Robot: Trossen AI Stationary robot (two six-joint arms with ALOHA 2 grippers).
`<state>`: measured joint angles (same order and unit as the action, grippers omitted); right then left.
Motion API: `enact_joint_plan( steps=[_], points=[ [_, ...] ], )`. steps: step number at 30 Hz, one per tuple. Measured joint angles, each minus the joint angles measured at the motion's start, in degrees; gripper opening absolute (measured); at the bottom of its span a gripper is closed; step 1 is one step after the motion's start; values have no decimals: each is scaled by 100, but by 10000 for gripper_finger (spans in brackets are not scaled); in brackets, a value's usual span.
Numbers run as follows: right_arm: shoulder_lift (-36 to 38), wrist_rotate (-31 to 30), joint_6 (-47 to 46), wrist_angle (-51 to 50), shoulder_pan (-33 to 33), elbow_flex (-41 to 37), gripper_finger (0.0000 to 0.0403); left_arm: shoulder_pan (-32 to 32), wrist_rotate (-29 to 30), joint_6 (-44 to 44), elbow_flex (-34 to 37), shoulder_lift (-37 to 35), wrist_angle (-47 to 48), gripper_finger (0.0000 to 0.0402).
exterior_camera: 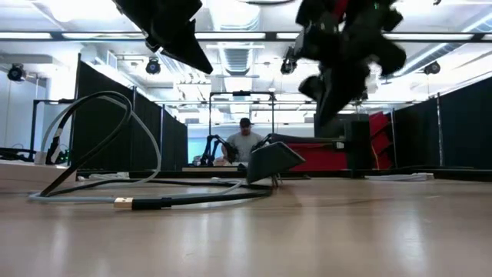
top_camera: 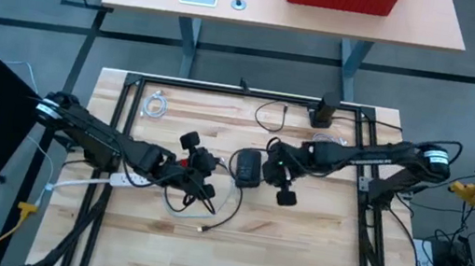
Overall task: Insert USB
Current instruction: Move the black outlet extension to the top right of the table
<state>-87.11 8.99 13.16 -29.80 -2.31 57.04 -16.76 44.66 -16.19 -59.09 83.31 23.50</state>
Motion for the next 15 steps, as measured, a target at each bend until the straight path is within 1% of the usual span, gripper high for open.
enact_joint_plan(
  steps=[4, 7, 9, 12, 15],
  points=[
    [-504, -3, 20, 582, -32, -295, 0, -13, 102, 291, 8, 0, 184, 0],
    [-1027, -4, 19, 791, -37, -326, 0, -45, -48, 294, 86, 0, 492, 0],
    [-1326, -6, 67, 946, -37, -237, 0, -47, -87, 122, 163, 0, 624, 0],
    [-1582, 2, 421, 1297, -101, 24, 0, 19, -85, -76, 235, -4, 723, 0],
    [-1739, -33, 797, 1640, -407, 312, 0, 84, -67, -128, 241, -4, 742, 0]
  ],
)
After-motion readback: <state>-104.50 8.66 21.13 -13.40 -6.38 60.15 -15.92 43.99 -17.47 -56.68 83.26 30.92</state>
